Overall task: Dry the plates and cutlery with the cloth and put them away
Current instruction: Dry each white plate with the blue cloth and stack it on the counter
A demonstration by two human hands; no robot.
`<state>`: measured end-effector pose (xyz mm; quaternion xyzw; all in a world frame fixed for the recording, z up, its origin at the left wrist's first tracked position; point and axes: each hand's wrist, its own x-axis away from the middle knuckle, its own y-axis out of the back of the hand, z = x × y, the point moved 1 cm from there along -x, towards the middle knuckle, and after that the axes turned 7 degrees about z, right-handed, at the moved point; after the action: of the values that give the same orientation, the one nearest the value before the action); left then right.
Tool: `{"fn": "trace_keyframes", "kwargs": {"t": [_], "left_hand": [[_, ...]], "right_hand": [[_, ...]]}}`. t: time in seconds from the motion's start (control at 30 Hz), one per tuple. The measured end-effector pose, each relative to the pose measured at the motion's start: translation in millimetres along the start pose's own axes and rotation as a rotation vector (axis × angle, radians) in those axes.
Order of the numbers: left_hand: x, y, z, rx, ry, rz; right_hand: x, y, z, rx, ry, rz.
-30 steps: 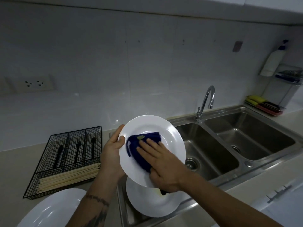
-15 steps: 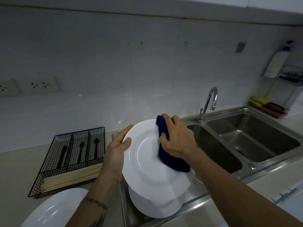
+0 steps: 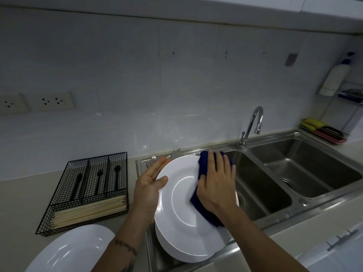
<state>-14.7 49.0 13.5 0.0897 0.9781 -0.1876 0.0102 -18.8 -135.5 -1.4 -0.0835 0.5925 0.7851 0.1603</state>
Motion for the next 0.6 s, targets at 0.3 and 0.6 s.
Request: {"fn": "trace_keyframes", "kwargs": {"t": [0.3,0.6], "left_hand": [[-15.8,-3.1,-10.8,0.073,0.017,-0.043],[-13.2,17.9,-19.4,0.132,0.003,-0.146]], "right_hand": [[22.7,6.1,32.6,-0.146,0.517,0.291],[14.0,12.7,-8.6,0.071,0.516,0.378]]}}
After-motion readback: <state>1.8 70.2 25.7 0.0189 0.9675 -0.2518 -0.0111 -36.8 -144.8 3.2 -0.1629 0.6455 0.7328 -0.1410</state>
